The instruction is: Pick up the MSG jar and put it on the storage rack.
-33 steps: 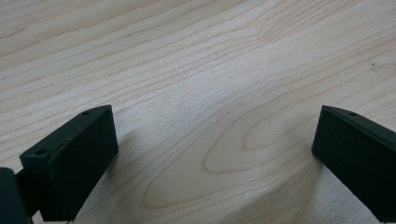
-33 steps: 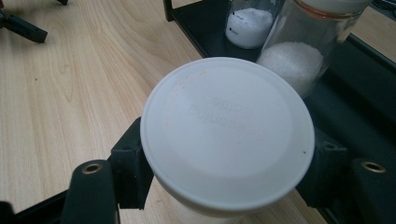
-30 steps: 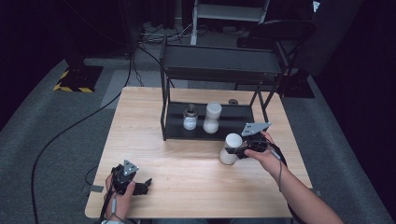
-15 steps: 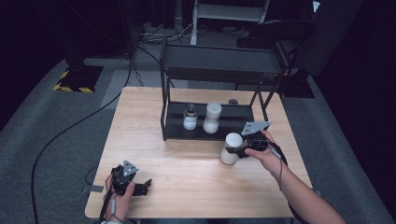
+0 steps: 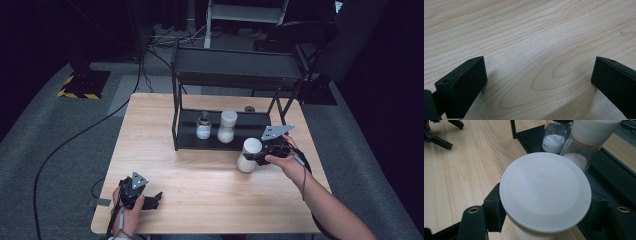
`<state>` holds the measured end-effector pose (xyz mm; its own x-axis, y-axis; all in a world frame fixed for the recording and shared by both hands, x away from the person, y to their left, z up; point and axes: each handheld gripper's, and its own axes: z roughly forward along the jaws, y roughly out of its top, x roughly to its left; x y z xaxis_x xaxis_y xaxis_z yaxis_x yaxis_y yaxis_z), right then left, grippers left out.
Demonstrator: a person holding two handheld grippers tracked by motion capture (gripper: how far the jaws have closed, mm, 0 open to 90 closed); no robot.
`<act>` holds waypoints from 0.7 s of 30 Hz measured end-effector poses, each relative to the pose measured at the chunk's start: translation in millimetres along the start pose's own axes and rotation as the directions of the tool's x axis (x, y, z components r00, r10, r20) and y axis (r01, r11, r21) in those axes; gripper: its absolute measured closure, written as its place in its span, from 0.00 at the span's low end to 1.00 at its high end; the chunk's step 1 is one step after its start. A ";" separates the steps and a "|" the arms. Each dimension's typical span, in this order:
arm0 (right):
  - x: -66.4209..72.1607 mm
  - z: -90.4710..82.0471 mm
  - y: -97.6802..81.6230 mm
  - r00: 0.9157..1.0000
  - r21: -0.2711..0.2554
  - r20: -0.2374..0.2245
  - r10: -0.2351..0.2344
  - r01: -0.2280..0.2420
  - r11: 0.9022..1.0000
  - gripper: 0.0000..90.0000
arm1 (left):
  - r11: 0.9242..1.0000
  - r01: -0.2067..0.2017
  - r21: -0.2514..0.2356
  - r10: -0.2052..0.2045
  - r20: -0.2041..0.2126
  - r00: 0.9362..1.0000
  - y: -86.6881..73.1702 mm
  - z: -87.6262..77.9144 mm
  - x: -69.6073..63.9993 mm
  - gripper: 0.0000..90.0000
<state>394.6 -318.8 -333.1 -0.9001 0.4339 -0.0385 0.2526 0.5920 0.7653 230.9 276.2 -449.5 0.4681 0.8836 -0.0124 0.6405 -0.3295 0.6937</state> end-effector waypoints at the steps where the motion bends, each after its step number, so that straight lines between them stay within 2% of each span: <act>1: -0.2 -1.4 0.8 1.000 -0.002 0.002 0.001 -0.001 1.000 0.38 | 1.000 0.000 0.000 0.000 0.000 1.000 0.0 0.0 0.0 0.00; 21: -6.2 -26.1 13.2 1.000 -0.029 0.028 -0.002 0.003 1.000 0.38 | 1.000 0.000 0.000 0.000 0.000 1.000 -0.1 0.0 0.0 0.00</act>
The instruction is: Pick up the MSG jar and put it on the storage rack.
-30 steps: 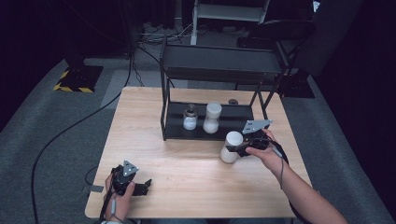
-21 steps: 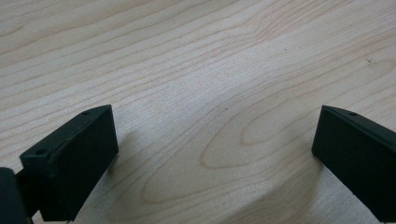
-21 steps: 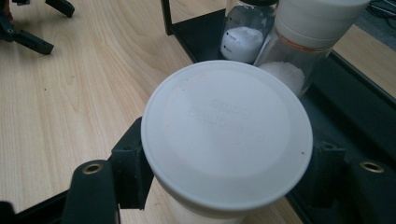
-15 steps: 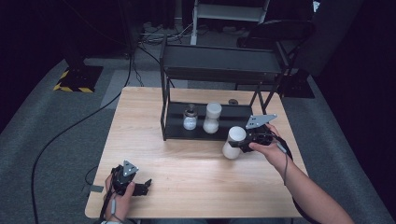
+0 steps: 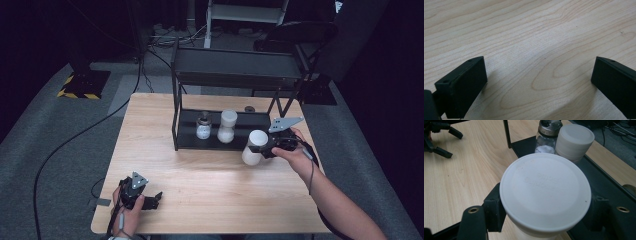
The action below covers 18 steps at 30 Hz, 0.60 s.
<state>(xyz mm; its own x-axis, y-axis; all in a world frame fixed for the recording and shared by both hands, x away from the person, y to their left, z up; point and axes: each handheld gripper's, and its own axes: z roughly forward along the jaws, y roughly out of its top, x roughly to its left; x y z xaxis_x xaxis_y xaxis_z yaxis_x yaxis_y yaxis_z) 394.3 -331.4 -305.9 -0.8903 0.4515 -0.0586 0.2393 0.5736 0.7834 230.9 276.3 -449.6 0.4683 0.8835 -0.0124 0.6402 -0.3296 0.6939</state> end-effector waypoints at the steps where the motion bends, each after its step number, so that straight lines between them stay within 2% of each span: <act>1: -0.5 -1.1 0.7 1.000 0.001 0.001 -0.001 0.001 1.000 0.38 | 1.000 0.001 0.000 -0.001 0.000 1.000 -0.1 0.0 0.0 0.00; 18: -13.2 -8.6 22.6 1.000 -0.009 -0.008 -0.013 0.013 1.000 0.38 | 1.000 0.000 -0.001 0.000 0.001 1.000 -0.4 0.1 0.1 0.00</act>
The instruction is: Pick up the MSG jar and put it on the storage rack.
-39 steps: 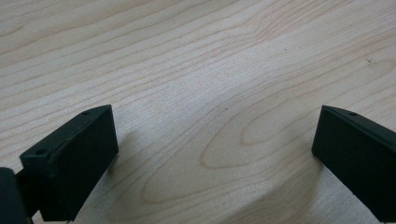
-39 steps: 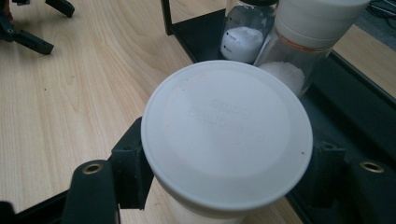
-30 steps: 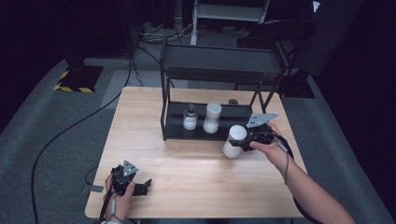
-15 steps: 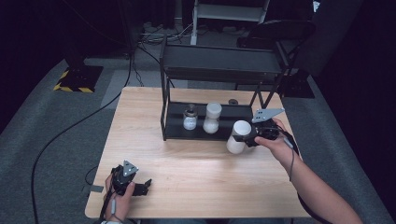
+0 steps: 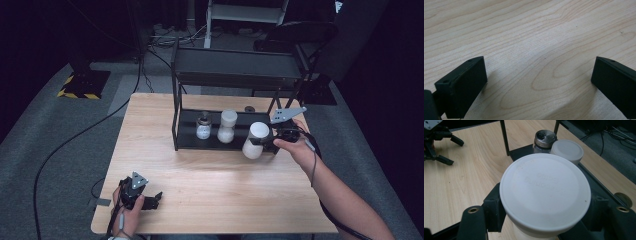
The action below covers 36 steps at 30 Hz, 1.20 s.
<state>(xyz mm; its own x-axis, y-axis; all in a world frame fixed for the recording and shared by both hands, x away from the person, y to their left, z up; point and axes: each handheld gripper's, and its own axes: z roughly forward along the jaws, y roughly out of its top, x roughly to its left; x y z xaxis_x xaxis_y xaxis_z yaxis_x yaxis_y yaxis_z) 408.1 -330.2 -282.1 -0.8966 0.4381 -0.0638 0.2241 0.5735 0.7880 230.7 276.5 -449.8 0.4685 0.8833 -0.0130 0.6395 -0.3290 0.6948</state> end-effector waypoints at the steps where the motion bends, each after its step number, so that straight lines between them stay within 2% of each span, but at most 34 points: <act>1: -0.8 0.2 1.4 1.000 -0.001 0.000 -0.001 0.001 1.000 0.38 | 1.000 0.000 0.000 0.000 0.000 1.000 0.0 0.0 0.0 0.00; 26: -31.5 12.8 24.2 1.000 -0.008 -0.019 0.002 -0.002 1.000 0.38 | 1.000 0.000 0.000 0.000 0.000 1.000 0.1 0.0 0.0 0.00; 36: -42.4 20.3 30.4 1.000 0.007 -0.012 0.000 0.000 1.000 0.38 | 1.000 0.000 0.001 0.000 0.000 1.000 0.1 0.0 0.0 0.00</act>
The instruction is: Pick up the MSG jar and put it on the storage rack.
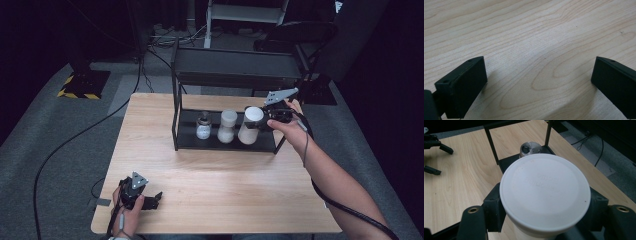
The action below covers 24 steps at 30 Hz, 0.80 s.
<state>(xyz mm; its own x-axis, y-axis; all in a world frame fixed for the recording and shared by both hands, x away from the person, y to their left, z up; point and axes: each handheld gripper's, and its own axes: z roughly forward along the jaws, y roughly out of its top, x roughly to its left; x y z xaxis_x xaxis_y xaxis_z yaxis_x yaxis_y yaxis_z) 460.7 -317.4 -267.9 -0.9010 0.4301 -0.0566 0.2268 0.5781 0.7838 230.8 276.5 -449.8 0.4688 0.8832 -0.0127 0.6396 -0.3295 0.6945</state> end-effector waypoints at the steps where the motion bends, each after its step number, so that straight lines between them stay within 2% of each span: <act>1: -0.8 0.2 0.4 1.000 0.002 0.001 0.001 -0.001 1.000 0.38 | 1.000 0.000 0.000 0.000 0.000 1.000 0.0 0.0 0.0 0.00; 9: -11.2 1.8 4.4 1.000 0.010 0.024 -0.010 0.010 1.000 0.38 | 1.000 0.001 -0.001 -0.001 -0.001 1.000 -0.3 -0.2 -0.4 0.00; 24: -30.5 18.3 0.8 0.999 0.036 0.037 0.019 -0.020 0.999 0.38 | 1.000 0.001 -0.001 -0.001 -0.001 1.000 -0.3 -0.2 -0.4 0.00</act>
<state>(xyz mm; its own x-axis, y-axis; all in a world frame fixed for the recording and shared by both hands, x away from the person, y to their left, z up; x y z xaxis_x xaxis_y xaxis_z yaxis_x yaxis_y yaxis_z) 495.1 -317.3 -276.8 -0.8822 0.4665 -0.0648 0.2580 0.5938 0.7621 230.2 276.3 -449.8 0.4678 0.8837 -0.0125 0.6396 -0.3288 0.6948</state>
